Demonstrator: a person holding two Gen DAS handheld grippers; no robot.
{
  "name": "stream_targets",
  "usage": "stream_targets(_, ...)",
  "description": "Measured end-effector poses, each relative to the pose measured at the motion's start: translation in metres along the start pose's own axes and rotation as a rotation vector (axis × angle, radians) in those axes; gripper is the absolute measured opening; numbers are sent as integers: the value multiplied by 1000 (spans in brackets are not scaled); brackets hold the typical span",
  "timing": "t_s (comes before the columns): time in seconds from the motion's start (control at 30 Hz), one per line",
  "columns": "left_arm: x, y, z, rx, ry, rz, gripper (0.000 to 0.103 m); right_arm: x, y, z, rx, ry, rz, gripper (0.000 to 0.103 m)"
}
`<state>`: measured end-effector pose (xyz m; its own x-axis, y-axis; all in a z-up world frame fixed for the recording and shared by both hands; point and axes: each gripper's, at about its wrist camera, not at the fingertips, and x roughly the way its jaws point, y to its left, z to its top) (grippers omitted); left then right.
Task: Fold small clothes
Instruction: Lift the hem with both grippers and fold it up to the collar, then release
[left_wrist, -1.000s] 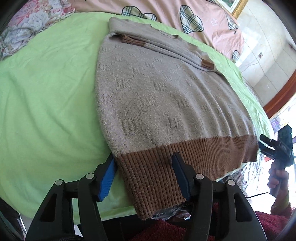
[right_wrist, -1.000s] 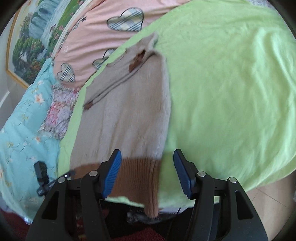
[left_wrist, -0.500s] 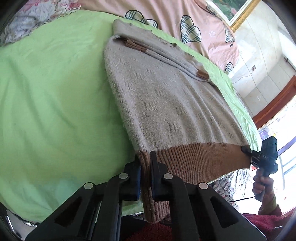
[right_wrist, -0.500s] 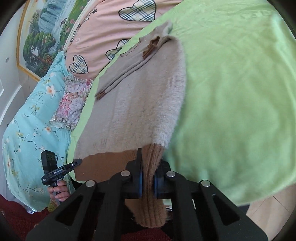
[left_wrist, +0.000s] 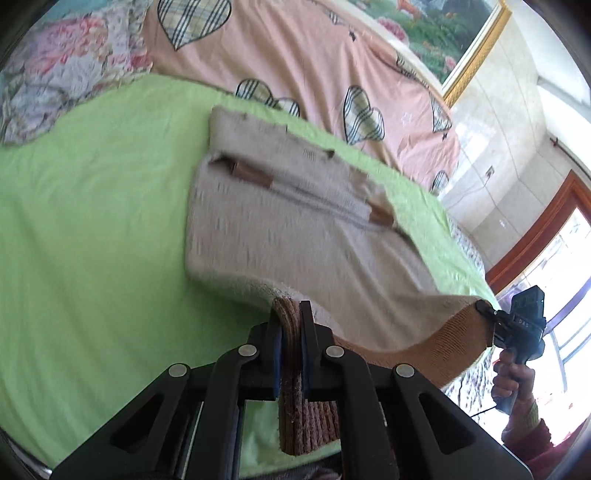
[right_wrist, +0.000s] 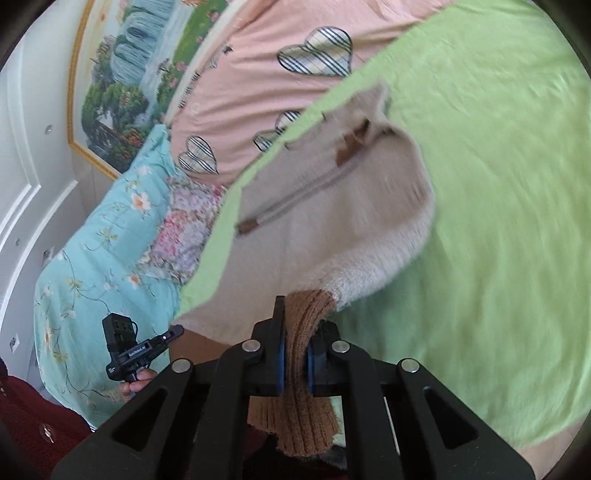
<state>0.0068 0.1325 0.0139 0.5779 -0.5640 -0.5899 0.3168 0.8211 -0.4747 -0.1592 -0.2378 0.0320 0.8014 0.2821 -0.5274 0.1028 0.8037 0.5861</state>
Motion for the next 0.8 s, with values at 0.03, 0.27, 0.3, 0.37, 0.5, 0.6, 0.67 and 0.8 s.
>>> stream_targets(0.03, 2, -1, 11, 5, -20, 0, 5, 4, 4, 13, -14, -14, 10, 9)
stream_targets(0.27, 29, -4, 117, 3, -162, 30, 5, 48, 16, 96, -79, -87, 17, 9)
stream_targets(0.3, 36, -3, 134, 4, -177, 39, 5, 56, 15, 110, -80, -91, 17, 9)
stream_targets(0.37, 54, -1, 163, 0, -183, 55, 5, 75, 10, 141, -83, -104, 10, 9)
stream_targets(0.5, 98, 6, 211, 1, -184, 95, 5, 111, -3, 190, -88, -109, -17, 9)
stream_targets(0.6, 139, 18, 234, -14, -160, 129, 5, 139, -22, 219, -57, -106, -50, 9)
stream_targets(0.67, 167, 29, 243, -29, -130, 158, 5, 157, -35, 232, -43, -95, -86, 9)
stream_targets(0.8, 217, 50, 248, -43, -67, 216, 5, 192, -61, 244, -26, -65, -159, 9)
